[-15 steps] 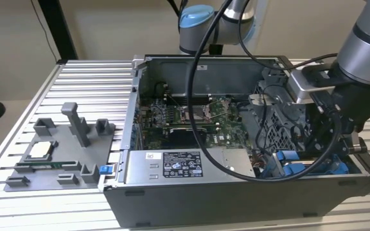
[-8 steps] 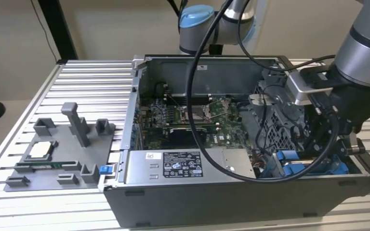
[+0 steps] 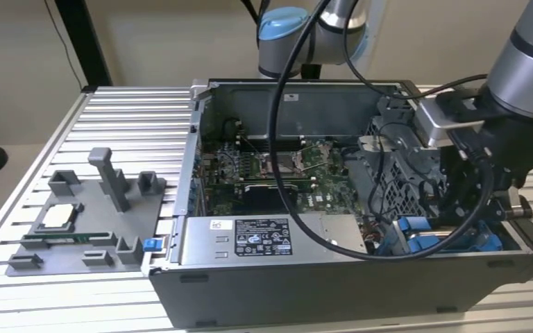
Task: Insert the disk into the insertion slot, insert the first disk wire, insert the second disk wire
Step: 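Insert the second disk wire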
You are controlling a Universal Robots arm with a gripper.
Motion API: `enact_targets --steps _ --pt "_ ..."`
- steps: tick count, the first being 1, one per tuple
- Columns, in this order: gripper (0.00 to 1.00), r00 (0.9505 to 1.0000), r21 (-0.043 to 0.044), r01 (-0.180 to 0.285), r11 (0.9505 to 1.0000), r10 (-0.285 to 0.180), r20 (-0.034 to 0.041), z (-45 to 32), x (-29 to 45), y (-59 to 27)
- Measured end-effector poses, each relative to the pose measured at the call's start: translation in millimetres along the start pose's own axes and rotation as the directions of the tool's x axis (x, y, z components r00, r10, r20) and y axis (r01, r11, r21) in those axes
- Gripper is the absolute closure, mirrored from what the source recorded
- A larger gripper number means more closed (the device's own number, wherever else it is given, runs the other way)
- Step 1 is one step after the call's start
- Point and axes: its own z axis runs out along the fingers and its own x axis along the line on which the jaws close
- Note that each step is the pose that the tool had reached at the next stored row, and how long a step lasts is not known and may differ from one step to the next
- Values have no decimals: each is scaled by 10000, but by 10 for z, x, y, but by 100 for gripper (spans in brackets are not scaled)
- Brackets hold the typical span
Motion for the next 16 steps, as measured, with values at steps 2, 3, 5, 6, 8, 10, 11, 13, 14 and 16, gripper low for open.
enact_targets --steps 2,3,5,6,8,10,11,13,14,16 --pt "0 10000 -4 -1 10000 1 3 -76 -5 -8" --pt "0 10000 -6 -1 10000 1 -1 -118 -8 -12" --pt "0 10000 -13 -1 10000 1 -1 -197 -13 -21" --pt "0 10000 -18 -1 10000 1 -1 -243 -17 -26" --pt "0 10000 -25 -2 10000 2 -4 -322 -23 -34" --pt "0 10000 -27 -3 10000 3 -2 -363 -25 -39" --pt "0 10000 -28 -3 10000 3 -1 -373 -26 -40" --pt "0 10000 -28 -3 10000 3 0 -372 -26 -40" --pt "0 10000 -28 -3 10000 3 1 -373 -26 -39" --pt "0 10000 -28 -2 10000 2 -1 -376 -26 -40"
